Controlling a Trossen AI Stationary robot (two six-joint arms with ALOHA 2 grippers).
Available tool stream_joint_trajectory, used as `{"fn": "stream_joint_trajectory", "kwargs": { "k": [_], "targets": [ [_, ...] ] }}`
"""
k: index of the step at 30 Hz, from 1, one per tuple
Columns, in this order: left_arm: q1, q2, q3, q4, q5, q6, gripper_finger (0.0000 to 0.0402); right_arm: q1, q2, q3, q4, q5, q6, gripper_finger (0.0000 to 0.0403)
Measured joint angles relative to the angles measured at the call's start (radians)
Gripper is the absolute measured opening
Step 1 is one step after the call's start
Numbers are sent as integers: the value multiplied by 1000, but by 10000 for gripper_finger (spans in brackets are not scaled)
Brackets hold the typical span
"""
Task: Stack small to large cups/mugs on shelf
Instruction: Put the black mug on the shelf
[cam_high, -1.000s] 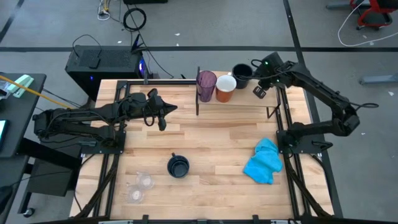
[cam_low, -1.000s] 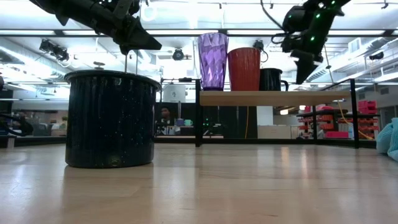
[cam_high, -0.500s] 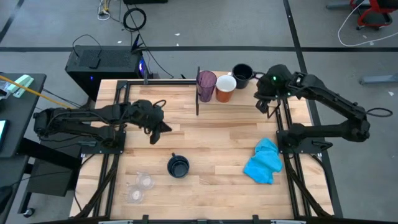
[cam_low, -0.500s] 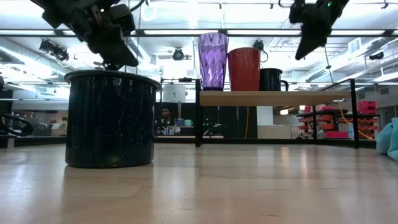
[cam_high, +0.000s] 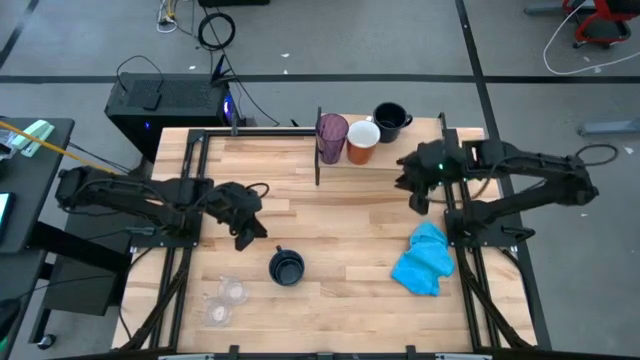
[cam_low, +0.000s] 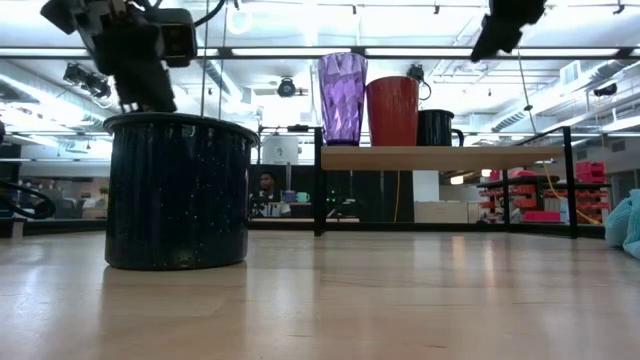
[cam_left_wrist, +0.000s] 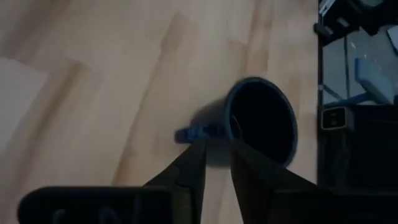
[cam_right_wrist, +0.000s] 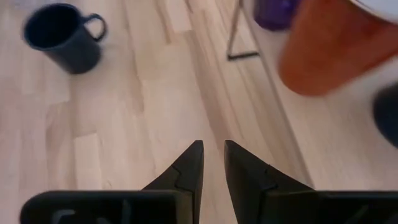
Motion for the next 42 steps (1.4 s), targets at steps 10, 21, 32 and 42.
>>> {"fn": "stream_joint_trajectory", "kwargs": {
  "k": [10,21,32,42],
  "targets": [
    [-127,40,1,-11,-57,-194,82,268,33,0,66,193,62,71],
    [-169,242,79,-122,-41,-251,82,372,67,0,95,263,74,71],
    [-205,459,272,-257,-22,-176,82,379,68,0,97,262,80,71],
    [-229,654,478,-315,-29,-48,82,379,68,0,97,261,82,71]
  ]
}}
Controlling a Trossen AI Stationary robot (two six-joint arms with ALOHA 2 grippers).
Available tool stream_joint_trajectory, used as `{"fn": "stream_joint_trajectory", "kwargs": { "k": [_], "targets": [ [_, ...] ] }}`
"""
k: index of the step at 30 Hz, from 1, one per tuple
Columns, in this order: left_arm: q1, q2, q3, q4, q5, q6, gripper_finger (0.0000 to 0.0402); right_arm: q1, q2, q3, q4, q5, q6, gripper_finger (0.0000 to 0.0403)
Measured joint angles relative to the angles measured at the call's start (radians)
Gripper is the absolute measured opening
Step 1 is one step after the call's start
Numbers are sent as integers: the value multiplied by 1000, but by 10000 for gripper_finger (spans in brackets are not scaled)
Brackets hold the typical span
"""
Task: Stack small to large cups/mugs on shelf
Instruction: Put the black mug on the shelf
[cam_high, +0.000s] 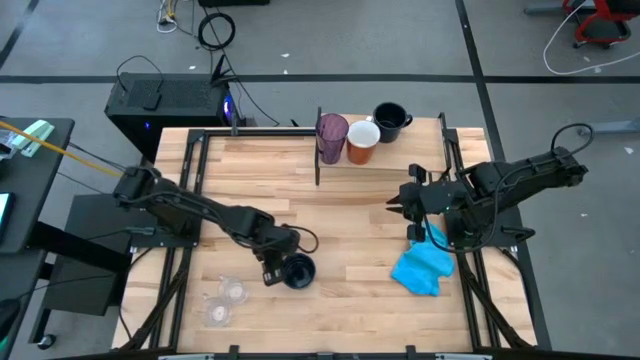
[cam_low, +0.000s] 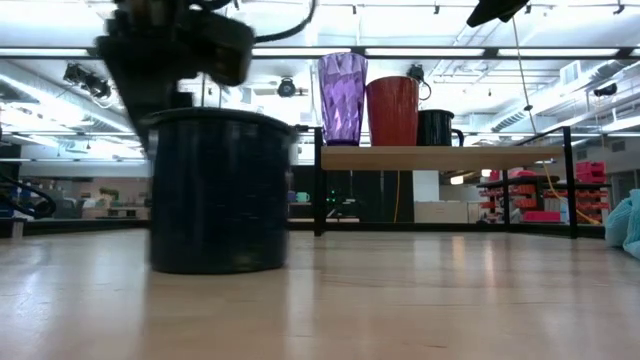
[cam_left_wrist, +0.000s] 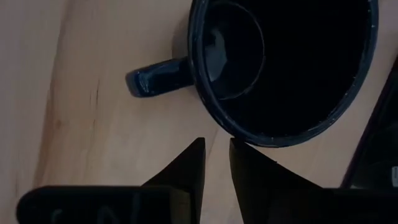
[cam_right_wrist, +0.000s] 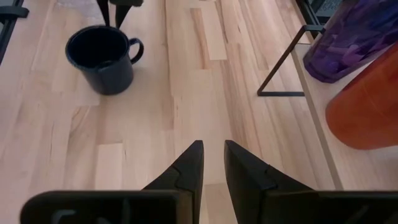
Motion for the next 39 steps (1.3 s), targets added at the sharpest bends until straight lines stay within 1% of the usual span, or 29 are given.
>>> {"fn": "stream_joint_trajectory", "kwargs": {
  "k": [6,12,13,16,18,23,31,36,39],
  "targets": [
    [23,75,86,-4,-49,90,82,0,0,0,0,0,5,71],
    [60,107,95,15,-66,127,82,0,0,0,-1,0,4,71],
    [63,113,96,19,-60,132,82,0,0,0,-1,0,4,71],
    [46,119,94,-16,3,138,82,0,0,0,-3,0,3,71],
    [23,118,95,1,31,138,82,0,0,0,-2,0,2,71],
    [-35,118,95,0,31,118,82,0,0,0,3,0,-4,71],
    [-76,137,94,60,-46,78,82,0,0,0,6,0,2,71],
    [-77,137,94,162,-83,78,82,0,0,0,7,0,-3,71],
    [-77,137,94,191,-113,83,82,0,-1,0,10,0,-14,71]
  ]
}}
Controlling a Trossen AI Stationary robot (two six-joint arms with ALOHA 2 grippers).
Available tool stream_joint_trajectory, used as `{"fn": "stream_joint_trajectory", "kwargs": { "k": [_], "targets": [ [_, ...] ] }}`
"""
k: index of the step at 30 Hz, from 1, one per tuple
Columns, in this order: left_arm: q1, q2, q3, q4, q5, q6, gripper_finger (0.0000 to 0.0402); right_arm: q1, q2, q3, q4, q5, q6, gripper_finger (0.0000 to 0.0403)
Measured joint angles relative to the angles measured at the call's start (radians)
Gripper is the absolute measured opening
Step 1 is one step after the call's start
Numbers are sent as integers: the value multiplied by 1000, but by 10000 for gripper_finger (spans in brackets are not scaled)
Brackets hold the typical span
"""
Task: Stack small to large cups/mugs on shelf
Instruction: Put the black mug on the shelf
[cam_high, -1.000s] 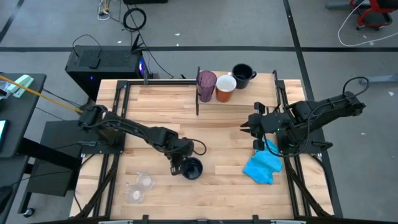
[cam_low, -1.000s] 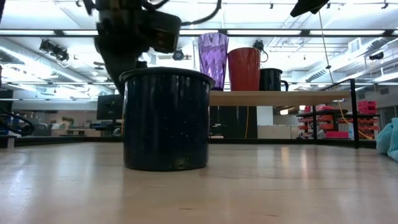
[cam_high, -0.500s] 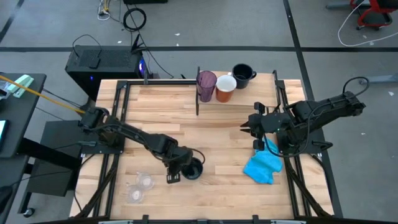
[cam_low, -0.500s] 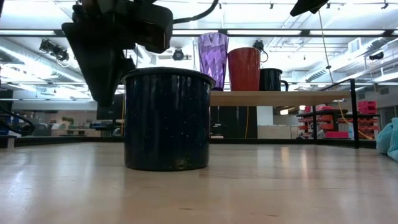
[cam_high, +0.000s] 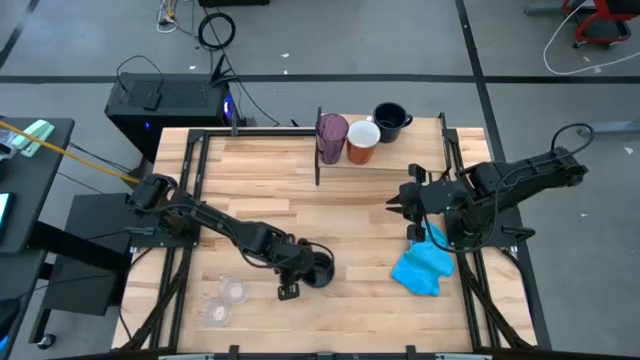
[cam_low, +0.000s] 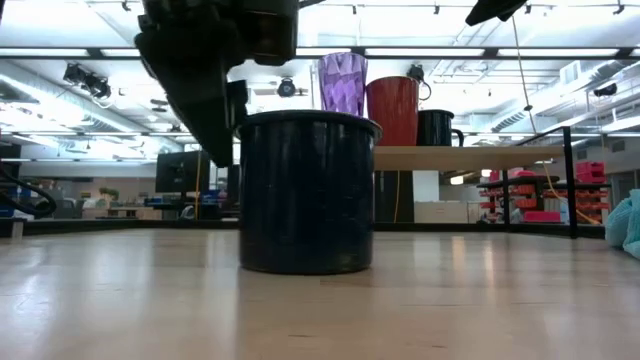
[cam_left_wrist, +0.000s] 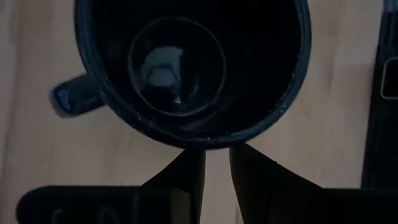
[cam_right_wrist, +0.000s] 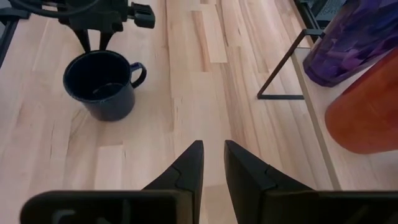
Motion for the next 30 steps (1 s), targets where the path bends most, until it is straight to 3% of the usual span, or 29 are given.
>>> {"fn": "stream_joint_trajectory", "kwargs": {
  "k": [13,30],
  "targets": [
    [44,77,0,144,-110,60,78,0,-7,0,2,18,-5,71],
    [135,81,0,321,-219,165,55,0,-7,0,2,18,-6,71]
  ]
}}
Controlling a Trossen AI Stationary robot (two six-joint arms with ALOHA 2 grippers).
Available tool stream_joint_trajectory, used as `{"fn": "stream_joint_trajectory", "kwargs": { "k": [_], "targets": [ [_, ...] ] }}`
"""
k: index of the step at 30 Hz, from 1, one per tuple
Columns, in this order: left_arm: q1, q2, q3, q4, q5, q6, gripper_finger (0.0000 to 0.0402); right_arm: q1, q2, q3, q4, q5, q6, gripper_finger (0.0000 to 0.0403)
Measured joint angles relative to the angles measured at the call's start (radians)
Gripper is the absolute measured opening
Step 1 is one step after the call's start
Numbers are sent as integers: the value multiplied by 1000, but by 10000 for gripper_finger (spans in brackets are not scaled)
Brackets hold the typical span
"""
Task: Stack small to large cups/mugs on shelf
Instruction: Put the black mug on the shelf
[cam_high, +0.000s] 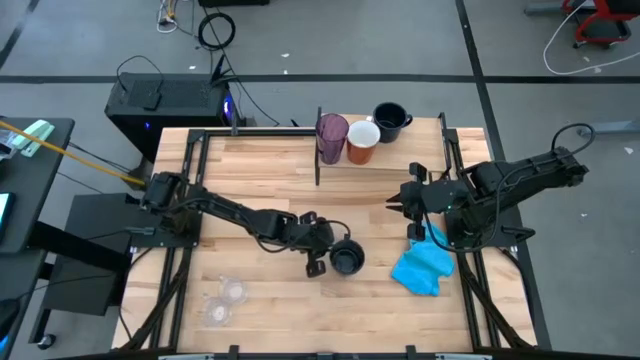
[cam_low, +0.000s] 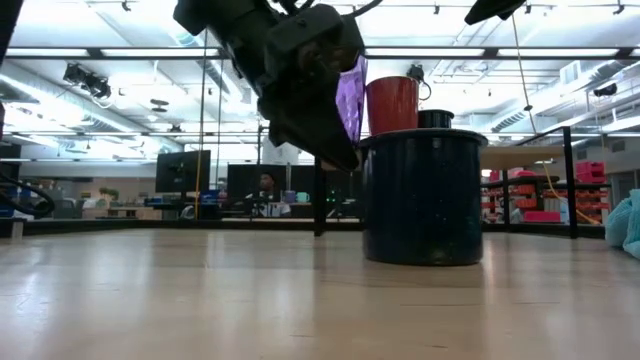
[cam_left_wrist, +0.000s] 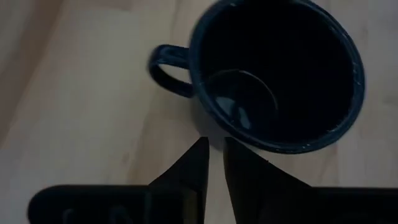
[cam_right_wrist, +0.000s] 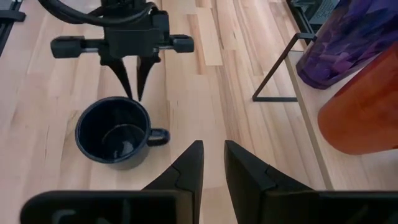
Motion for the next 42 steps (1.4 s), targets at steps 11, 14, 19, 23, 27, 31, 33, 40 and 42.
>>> {"fn": "stream_joint_trajectory", "kwargs": {
  "k": [11,14,19,23,27,31,33,40,42],
  "targets": [
    [59,0,0,88,-34,87,48,0,6,-24,26,-18,-5,71],
    [67,-10,0,79,-32,154,45,9,7,-77,70,-31,-8,71],
    [78,-61,1,53,-7,208,33,25,13,-180,173,-45,-19,71],
    [76,-111,1,-23,-2,234,23,21,39,-263,301,-91,-35,71],
    [75,-151,1,-75,4,229,16,-11,101,-306,401,-108,-58,76],
    [74,-170,1,-95,35,226,12,-61,186,-311,477,-169,-96,98],
    [68,-183,1,-120,39,228,12,-81,222,-311,521,-202,-117,111],
    [46,-252,0,-215,39,269,11,-153,314,-311,597,-282,-206,144],
    [44,-281,0,-257,33,278,8,-176,339,-311,642,-311,-213,148]
  ]
}}
